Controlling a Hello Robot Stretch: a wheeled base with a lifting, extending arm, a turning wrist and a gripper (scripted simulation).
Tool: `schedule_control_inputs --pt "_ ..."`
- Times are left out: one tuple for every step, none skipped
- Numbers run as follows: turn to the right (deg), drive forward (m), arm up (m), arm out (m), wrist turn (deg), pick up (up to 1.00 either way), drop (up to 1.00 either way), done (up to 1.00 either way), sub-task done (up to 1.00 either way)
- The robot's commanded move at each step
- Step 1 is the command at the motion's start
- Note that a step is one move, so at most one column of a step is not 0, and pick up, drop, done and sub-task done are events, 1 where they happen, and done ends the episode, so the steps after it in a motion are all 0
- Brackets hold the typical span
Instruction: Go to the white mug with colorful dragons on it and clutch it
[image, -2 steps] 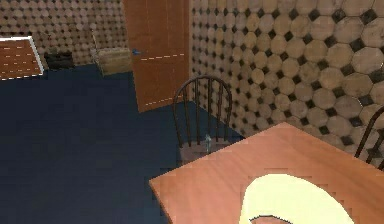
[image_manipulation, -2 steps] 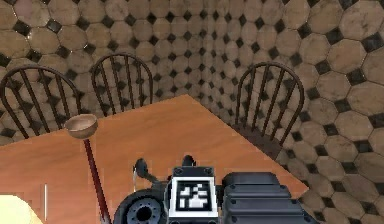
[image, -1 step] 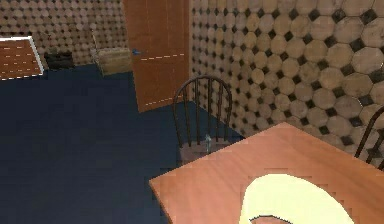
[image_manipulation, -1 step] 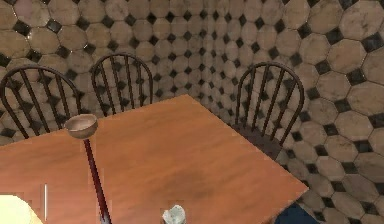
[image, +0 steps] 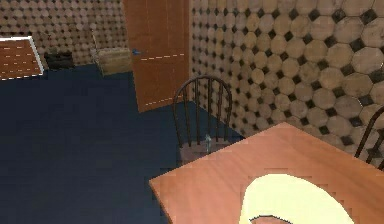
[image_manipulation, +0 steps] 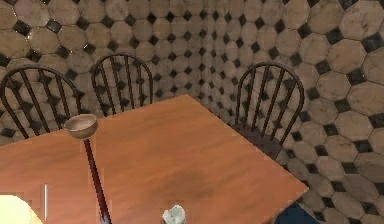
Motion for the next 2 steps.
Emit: schedule_control_inputs --pt "0.0 0.00 0.10 0.00 0.0 0.00 0.00 0.00 0.00" --pt "0.0 0.00 0.00 0.00 0.0 0.00 0.00 1.00 0.00"
